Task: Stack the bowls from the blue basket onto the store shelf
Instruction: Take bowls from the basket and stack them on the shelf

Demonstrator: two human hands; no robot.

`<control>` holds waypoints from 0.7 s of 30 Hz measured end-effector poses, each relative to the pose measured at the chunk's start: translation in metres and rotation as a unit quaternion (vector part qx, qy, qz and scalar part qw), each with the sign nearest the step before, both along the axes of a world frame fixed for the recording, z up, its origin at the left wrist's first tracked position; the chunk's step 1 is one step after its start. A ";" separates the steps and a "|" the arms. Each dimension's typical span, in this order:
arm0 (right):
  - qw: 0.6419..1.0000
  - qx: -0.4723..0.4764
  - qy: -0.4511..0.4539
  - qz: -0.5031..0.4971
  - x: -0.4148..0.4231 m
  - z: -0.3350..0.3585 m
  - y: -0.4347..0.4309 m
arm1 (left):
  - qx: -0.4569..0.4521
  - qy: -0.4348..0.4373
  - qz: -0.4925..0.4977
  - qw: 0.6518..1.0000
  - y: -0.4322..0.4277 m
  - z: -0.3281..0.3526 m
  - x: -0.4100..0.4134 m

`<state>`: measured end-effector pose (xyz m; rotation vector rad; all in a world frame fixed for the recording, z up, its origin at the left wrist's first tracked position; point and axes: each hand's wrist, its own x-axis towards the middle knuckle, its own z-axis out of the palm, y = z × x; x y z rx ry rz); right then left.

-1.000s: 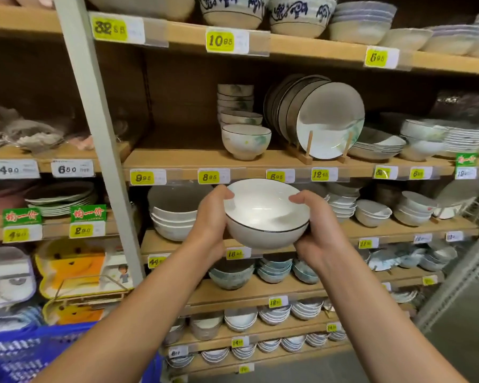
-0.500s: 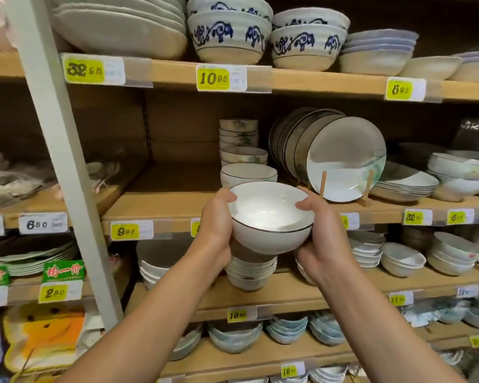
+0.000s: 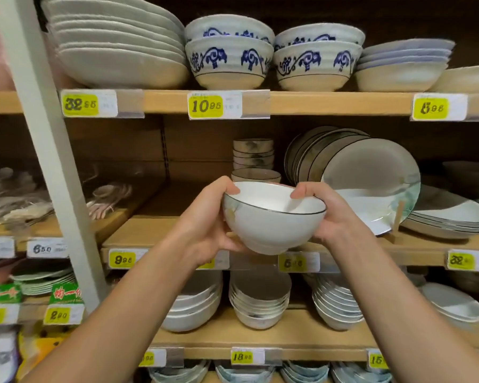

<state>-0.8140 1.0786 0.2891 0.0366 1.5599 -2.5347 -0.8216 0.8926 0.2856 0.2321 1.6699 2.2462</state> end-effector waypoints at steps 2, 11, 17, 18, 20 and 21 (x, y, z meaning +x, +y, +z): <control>1.000 -0.002 0.007 -0.011 -0.005 0.003 0.001 | -0.002 0.001 0.041 0.999 0.005 0.002 0.002; 0.980 -0.023 0.109 -0.163 0.001 -0.019 -0.012 | -0.007 0.054 0.159 0.986 0.039 -0.002 0.008; 0.994 -0.097 0.016 -0.036 -0.015 -0.002 0.019 | 0.013 0.040 0.098 0.994 0.036 0.006 0.004; 0.996 -0.089 0.012 -0.017 -0.018 -0.001 0.021 | 0.019 0.031 0.080 0.996 0.035 0.007 0.002; 0.997 -0.082 0.006 0.013 -0.021 0.002 0.023 | 0.035 0.020 0.055 0.998 0.034 0.009 0.000; 0.996 -0.082 0.004 0.018 -0.021 0.004 0.023 | 0.040 0.018 0.051 0.998 0.034 0.010 -0.001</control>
